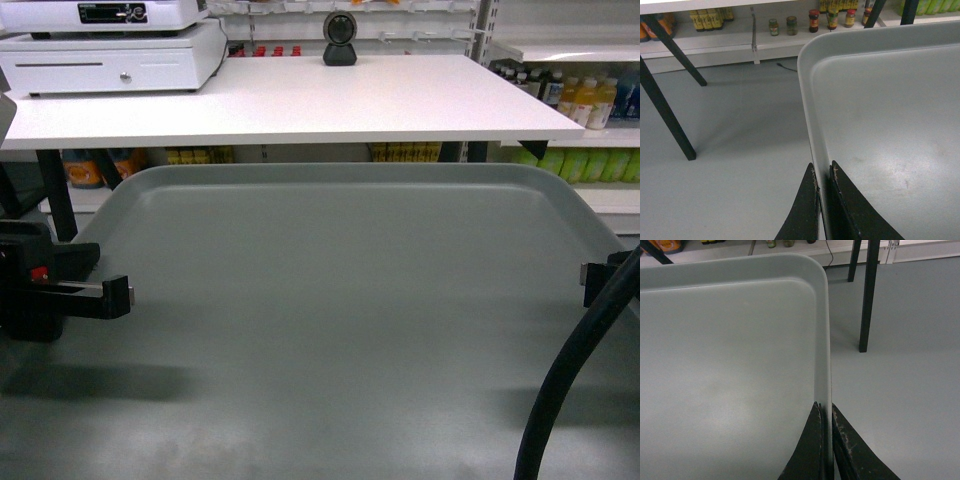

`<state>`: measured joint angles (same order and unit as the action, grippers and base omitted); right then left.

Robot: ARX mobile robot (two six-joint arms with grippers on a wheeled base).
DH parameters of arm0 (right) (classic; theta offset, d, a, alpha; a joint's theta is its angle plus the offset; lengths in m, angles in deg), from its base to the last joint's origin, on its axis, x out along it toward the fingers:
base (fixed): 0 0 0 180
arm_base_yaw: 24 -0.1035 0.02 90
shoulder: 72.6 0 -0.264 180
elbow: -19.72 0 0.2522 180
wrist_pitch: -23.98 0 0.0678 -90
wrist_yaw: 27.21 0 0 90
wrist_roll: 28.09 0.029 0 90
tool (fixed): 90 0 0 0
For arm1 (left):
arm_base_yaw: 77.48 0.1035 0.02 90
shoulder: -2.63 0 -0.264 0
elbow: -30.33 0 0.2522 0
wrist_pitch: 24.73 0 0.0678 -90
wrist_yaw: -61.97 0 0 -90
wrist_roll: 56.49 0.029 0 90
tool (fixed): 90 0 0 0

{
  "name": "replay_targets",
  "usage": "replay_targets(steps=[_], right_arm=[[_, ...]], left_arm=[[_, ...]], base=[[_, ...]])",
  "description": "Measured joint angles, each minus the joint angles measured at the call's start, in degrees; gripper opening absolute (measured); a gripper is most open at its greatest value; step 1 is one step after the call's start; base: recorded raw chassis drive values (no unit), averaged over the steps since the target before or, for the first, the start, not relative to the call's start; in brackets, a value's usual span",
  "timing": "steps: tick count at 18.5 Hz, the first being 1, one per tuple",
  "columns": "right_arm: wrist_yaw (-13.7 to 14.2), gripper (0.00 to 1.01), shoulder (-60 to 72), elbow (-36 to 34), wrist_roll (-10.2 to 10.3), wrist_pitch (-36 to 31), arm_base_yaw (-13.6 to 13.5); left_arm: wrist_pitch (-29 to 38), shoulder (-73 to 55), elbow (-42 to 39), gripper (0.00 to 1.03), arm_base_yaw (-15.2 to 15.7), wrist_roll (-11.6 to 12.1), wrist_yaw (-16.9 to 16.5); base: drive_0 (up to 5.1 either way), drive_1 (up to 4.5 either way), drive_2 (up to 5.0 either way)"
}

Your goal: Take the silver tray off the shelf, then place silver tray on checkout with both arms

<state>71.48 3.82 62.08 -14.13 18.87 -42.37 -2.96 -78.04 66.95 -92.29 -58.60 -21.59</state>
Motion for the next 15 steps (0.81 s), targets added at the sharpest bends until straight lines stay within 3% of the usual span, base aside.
replay_targets(steps=[15], right_arm=[[-0.2,0.02,0.0,0.0,0.0,0.0,0.0]], left_arm=[[0.0,-0.1,0.0,0.04,-0.1,0.0,0.1]], base=[[0.0,0.0,0.0]])
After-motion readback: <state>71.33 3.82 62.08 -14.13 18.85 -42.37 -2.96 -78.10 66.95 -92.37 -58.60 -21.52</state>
